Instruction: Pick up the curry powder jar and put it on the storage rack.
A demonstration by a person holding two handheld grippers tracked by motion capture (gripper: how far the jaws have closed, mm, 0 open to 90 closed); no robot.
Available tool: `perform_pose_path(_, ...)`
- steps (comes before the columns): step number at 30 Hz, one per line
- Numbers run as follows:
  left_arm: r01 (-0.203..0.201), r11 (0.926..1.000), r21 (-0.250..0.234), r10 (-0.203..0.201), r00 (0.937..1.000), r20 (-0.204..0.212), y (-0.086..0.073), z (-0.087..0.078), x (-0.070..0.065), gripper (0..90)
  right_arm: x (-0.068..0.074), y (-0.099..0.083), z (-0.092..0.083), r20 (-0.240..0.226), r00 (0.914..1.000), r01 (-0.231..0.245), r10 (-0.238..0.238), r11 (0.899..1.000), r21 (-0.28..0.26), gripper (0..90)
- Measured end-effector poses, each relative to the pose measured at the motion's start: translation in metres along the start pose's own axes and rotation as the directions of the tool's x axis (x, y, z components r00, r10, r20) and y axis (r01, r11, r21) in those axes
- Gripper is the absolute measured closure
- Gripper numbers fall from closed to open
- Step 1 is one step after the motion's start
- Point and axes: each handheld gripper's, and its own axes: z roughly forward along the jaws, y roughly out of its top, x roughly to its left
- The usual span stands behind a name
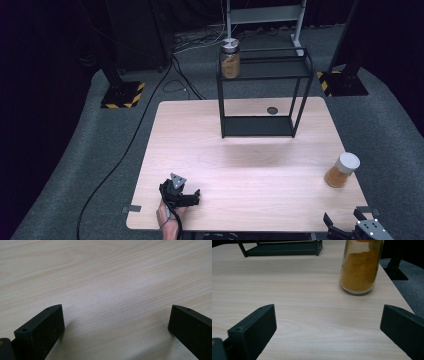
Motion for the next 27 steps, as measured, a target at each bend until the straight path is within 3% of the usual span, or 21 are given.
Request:
perform_pose_path(14, 0.000, 1.0000, 0.004, 0.000, 0.9999, 0.016, 0.001, 0.001, 0.003, 0.0, -0.005, 0.001, 0.003, 0.019, 0.9998, -0.003, 0.004, 1.000, -0.024, 0.0)
perform_pose_path(27, -0.005, 1.0000, 0.002, 0.005, 0.9998, 0.017, 0.001, 0.001, 0.002, 0.1, -0.011, 0.022, 0.025, 0.006, 0.9992, 0.039, -0.039, 0.998, -0.046, 0.0)
